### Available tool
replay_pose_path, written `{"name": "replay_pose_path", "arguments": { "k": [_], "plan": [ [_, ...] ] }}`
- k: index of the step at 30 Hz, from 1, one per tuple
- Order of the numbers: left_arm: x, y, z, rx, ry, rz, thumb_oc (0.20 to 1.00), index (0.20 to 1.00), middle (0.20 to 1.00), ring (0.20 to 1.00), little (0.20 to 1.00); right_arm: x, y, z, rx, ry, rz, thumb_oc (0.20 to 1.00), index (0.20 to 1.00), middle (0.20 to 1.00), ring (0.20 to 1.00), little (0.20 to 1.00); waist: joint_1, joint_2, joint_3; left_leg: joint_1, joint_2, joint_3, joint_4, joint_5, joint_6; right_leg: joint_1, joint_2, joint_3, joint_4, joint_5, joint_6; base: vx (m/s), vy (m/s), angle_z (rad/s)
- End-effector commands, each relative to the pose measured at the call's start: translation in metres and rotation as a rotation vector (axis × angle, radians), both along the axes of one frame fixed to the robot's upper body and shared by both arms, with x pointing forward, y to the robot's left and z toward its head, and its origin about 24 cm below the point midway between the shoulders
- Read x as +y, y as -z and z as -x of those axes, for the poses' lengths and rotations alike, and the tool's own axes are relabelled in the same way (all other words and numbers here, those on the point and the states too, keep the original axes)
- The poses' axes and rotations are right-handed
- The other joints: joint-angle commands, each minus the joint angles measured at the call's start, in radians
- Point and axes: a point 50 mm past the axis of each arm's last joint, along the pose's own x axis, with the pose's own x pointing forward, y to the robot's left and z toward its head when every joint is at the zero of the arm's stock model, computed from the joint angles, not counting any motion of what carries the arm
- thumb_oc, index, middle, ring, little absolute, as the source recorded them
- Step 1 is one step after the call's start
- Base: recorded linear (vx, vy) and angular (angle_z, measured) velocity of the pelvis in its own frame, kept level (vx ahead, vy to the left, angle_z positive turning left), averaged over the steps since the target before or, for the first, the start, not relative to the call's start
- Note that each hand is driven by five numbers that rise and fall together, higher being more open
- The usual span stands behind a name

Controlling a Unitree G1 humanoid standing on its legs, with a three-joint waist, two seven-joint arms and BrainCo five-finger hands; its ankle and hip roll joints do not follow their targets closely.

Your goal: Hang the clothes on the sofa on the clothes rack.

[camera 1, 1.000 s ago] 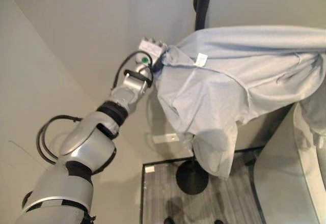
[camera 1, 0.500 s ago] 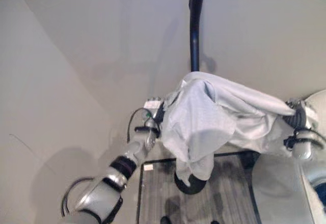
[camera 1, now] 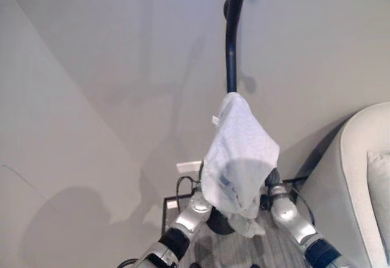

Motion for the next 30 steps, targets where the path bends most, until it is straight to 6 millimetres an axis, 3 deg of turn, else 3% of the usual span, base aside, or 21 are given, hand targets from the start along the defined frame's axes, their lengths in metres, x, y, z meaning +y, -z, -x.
{"name": "replay_pose_path", "arguments": {
  "k": [1, 3, 7, 12, 13, 14, 16, 19, 20, 21, 22, 23, 24, 25, 28, 30],
  "plan": [
    [0.004, 0.003, -0.008, 0.009, -0.038, 0.066, 1.0, 1.0, 1.0, 1.0, 1.0, -0.019, -0.026, -0.028, -0.099, 0.085, -0.078, 1.0, 1.0, 1.0, 1.0, 1.0, 0.018, 0.014, -0.007, 0.059, 0.101, -0.007, 0.01, -0.016, -0.088, -0.005, 0.028, -0.025, 0.053, 0.005, -0.044, 0.0, 0.0, 0.0],
    [0.008, 0.007, -0.006, 0.034, -0.059, 0.076, 1.0, 1.0, 1.0, 1.0, 1.0, -0.023, -0.023, -0.027, -0.084, 0.108, -0.093, 1.0, 1.0, 1.0, 1.0, 1.0, 0.019, 0.014, -0.009, 0.061, 0.103, -0.005, 0.01, -0.017, -0.089, -0.004, 0.028, -0.026, 0.053, 0.005, -0.043, 0.0, 0.0, 0.0],
    [0.033, 0.033, 0.011, 0.163, -0.153, 0.085, 1.0, 1.0, 1.0, 1.0, 1.0, -0.059, -0.015, -0.018, -0.049, 0.267, -0.157, 1.0, 1.0, 1.0, 1.0, 1.0, 0.016, 0.014, -0.02, 0.066, 0.106, -0.004, 0.01, -0.019, -0.092, -0.001, 0.03, -0.03, 0.055, 0.003, -0.042, 0.0, 0.0, 0.0],
    [0.061, 0.058, 0.039, 0.276, -0.201, 0.086, 1.0, 1.0, 1.0, 1.0, 1.0, -0.086, -0.008, 0.001, -0.031, 0.366, -0.246, 1.0, 1.0, 1.0, 1.0, 1.0, 0.015, 0.011, -0.022, 0.069, 0.108, -0.002, 0.01, -0.021, -0.093, 0.0, 0.031, -0.032, 0.056, 0.004, -0.038, 0.0, 0.0, 0.0],
    [0.067, 0.062, 0.045, 0.295, -0.207, 0.083, 1.0, 1.0, 1.0, 1.0, 1.0, -0.091, -0.005, 0.006, -0.015, 0.374, -0.277, 1.0, 1.0, 1.0, 1.0, 1.0, 0.015, 0.01, -0.021, 0.069, 0.108, -0.001, 0.01, -0.021, -0.094, -0.001, 0.031, -0.033, 0.056, 0.004, -0.038, -0.04, -0.009, -0.02],
    [0.083, 0.076, 0.064, 0.373, -0.242, 0.124, 1.0, 1.0, 1.0, 1.0, 1.0, -0.102, 0.013, 0.027, 0.06, 0.399, -0.457, 1.0, 1.0, 1.0, 1.0, 1.0, 0.014, 0.007, -0.018, 0.068, 0.109, 0.003, 0.01, -0.019, -0.097, -0.006, 0.033, -0.03, 0.057, 0.006, -0.036, -0.05, -0.004, -0.02],
    [0.096, 0.091, 0.084, 0.457, -0.34, 0.181, 1.0, 1.0, 1.0, 1.0, 1.0, -0.101, 0.043, 0.048, 0.188, 0.46, -0.558, 1.0, 1.0, 1.0, 1.0, 1.0, 0.012, 0.003, -0.014, 0.072, 0.11, 0.008, 0.01, -0.019, -0.099, -0.005, 0.033, -0.029, 0.058, 0.004, -0.034, -0.02, 0.0, -0.01],
    [0.103, 0.1, 0.097, 0.512, -0.412, 0.214, 1.0, 1.0, 1.0, 1.0, 1.0, -0.099, 0.067, 0.062, 0.303, 0.505, -0.594, 1.0, 1.0, 1.0, 1.0, 1.0, 0.016, 0.002, -0.018, 0.071, 0.112, 0.011, 0.01, -0.019, -0.101, -0.009, 0.035, -0.027, 0.058, 0.008, -0.035, 0.0, 0.003, -0.02],
    [0.104, 0.11, 0.111, 0.589, -0.429, 0.216, 1.0, 1.0, 1.0, 1.0, 1.0, -0.095, 0.092, 0.08, 0.429, 0.603, -0.689, 1.0, 1.0, 1.0, 1.0, 1.0, 0.017, 0.002, -0.016, 0.077, 0.11, 0.008, 0.012, -0.022, -0.101, -0.004, 0.033, -0.03, 0.059, 0.004, -0.035, -0.01, 0.008, -0.07],
    [0.104, 0.11, 0.111, 0.588, -0.429, 0.216, 1.0, 1.0, 1.0, 1.0, 1.0, -0.095, 0.092, 0.08, 0.428, 0.602, -0.69, 1.0, 1.0, 1.0, 1.0, 1.0, 0.019, 0.004, -0.019, 0.073, 0.112, 0.01, 0.012, -0.02, -0.102, -0.01, 0.035, -0.027, 0.06, 0.006, -0.036, 0.0, 0.014, -0.05],
    [0.105, 0.121, 0.126, 0.687, -0.405, 0.187, 1.0, 1.0, 1.0, 1.0, 1.0, -0.088, 0.12, 0.105, 0.601, 0.711, -0.791, 1.0, 1.0, 1.0, 1.0, 1.0, 0.024, 0.002, -0.019, 0.078, 0.108, 0.003, 0.013, -0.024, -0.103, -0.001, 0.032, -0.033, 0.059, 0.002, -0.036, 0.0, 0.0, 0.0],
    [0.105, 0.124, 0.13, 0.726, -0.382, 0.167, 1.0, 1.0, 1.0, 1.0, 1.0, -0.083, 0.132, 0.117, 0.684, 0.778, -0.845, 1.0, 1.0, 1.0, 1.0, 1.0, 0.029, 0.002, -0.022, 0.078, 0.107, -0.002, 0.013, -0.025, -0.104, 0.003, 0.032, -0.036, 0.057, 0.0, -0.037, 0.0, 0.003, 0.05],
    [0.105, 0.123, 0.13, 0.725, -0.382, 0.168, 1.0, 1.0, 1.0, 1.0, 1.0, -0.084, 0.132, 0.117, 0.683, 0.777, -0.846, 1.0, 1.0, 1.0, 1.0, 1.0, 0.031, 0.004, -0.023, 0.076, 0.109, 0.0, 0.012, -0.022, -0.105, -0.001, 0.035, -0.034, 0.057, 0.003, -0.038, 0.02, -0.01, 0.05],
    [0.103, 0.127, 0.136, 0.776, -0.379, 0.176, 1.0, 1.0, 1.0, 1.0, 1.0, -0.079, 0.147, 0.143, 0.835, 0.902, -0.88, 1.0, 1.0, 1.0, 1.0, 1.0, 0.04, 0.005, -0.027, 0.077, 0.107, -0.01, 0.012, -0.024, -0.105, 0.007, 0.034, -0.042, 0.054, -0.001, -0.039, 0.02, -0.012, 0.03],
    [0.096, 0.128, 0.135, 0.793, -0.359, 0.2, 1.0, 1.0, 1.0, 1.0, 1.0, -0.081, 0.156, 0.174, 0.976, 1.039, -0.875, 1.0, 1.0, 1.0, 1.0, 1.0, 0.051, 0.009, -0.035, 0.074, 0.105, -0.022, 0.013, -0.025, -0.105, 0.014, 0.031, -0.056, 0.051, -0.004, -0.04, 0.03, -0.004, 0.07],
    [0.094, 0.127, 0.13, 0.79, -0.352, 0.202, 1.0, 1.0, 1.0, 1.0, 1.0, -0.081, 0.157, 0.179, 0.958, 1.153, -0.963, 1.0, 1.0, 1.0, 1.0, 1.0, 0.05, 0.013, -0.034, 0.071, 0.104, -0.029, 0.011, -0.025, -0.105, 0.016, 0.031, -0.064, 0.049, -0.006, -0.04, 0.0, 0.002, 0.09]
  ]
}}
